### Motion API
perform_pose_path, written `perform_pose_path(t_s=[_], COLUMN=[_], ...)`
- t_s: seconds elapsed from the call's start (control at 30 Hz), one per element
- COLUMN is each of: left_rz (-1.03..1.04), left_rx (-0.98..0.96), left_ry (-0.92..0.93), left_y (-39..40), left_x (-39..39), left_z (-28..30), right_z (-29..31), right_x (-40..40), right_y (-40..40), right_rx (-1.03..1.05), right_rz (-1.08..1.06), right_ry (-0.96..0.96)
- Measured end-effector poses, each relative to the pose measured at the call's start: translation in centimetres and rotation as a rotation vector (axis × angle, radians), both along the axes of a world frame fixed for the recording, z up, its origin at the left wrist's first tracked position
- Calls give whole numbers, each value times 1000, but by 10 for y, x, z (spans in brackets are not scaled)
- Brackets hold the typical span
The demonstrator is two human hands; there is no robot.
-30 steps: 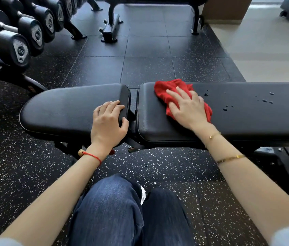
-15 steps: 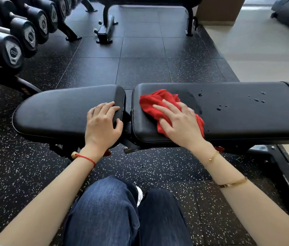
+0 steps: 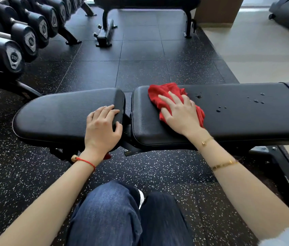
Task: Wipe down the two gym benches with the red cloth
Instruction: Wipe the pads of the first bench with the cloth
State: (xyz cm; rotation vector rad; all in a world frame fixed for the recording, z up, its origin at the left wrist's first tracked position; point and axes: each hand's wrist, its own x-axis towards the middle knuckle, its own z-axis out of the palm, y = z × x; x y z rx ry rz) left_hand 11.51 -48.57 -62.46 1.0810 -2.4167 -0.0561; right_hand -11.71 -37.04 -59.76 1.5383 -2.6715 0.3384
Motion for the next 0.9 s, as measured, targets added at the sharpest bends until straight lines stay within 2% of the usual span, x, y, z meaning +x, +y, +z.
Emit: perform_pose_path(t_s=[0.13, 0.37, 0.57, 0.67, 0.77, 0.9], left_rz=[-6, 10, 22, 14, 6, 9], left_rx=[-5, 4, 6, 10, 8, 4], left_ry=[8, -16, 6, 7, 16, 29], left_y=[1, 2, 3, 3, 2, 1], left_x=[-1, -3, -4, -3, -2, -4], left_z=[-1, 0, 1, 1, 0, -2], right_z=[-5, 6, 1, -3, -3, 1], right_x=[-6, -37, 29, 39, 15, -18], right_y=[29, -39, -6, 31, 49, 17], right_rx=[-49, 64, 29, -26, -59, 1], right_rz=[5, -144, 184, 255, 179, -48], right_ry=[11, -77, -9, -25, -15, -30])
